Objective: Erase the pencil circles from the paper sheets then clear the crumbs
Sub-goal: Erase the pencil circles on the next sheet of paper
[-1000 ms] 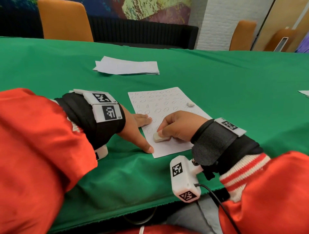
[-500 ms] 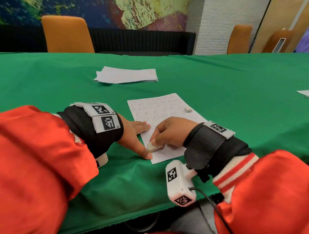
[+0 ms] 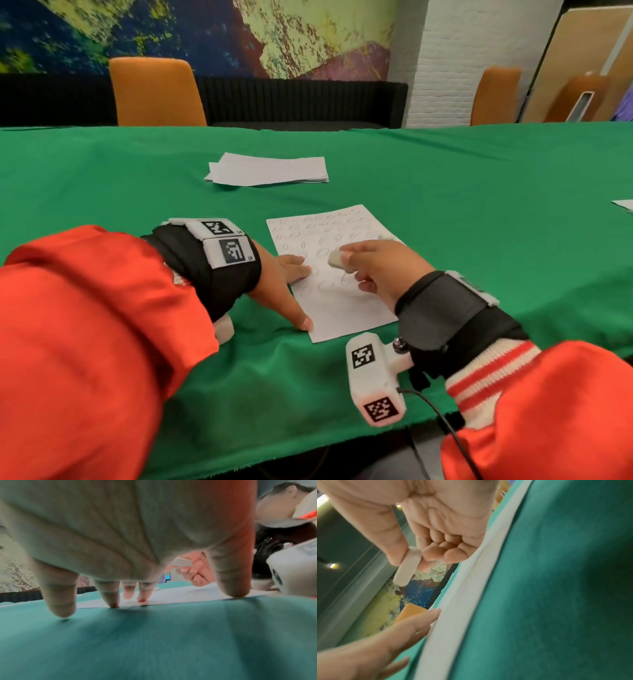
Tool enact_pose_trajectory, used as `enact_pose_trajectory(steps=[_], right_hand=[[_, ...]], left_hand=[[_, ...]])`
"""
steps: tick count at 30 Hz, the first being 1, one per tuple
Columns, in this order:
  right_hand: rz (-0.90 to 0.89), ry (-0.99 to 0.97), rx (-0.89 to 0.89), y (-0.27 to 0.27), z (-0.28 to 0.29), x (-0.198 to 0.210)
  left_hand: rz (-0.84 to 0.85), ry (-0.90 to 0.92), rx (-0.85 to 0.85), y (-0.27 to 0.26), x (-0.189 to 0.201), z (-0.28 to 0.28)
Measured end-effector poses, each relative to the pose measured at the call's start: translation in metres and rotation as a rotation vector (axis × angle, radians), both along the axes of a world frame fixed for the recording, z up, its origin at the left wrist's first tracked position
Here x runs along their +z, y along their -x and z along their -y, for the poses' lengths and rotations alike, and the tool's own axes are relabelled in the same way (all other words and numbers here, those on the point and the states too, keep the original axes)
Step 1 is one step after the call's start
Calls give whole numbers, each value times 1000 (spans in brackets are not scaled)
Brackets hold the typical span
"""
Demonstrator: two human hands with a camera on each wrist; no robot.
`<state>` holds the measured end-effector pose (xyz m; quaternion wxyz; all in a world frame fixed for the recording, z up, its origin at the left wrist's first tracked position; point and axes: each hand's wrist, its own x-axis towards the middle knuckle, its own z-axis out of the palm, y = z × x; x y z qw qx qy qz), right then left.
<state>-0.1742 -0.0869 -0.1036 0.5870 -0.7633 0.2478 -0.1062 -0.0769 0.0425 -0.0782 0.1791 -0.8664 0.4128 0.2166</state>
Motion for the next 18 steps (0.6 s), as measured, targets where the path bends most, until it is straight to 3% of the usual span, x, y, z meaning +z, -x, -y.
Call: enact_pose_trajectory(steps=[3, 9, 18], right_hand=[[118, -304, -130, 6, 6, 2], [178, -744, -166, 13, 6, 3], [-45, -788, 233, 7, -28, -11]], left_hand=[[17, 38, 8, 0, 8, 1], [126, -67, 49, 11, 9, 4], [123, -113, 102, 16, 0, 0]])
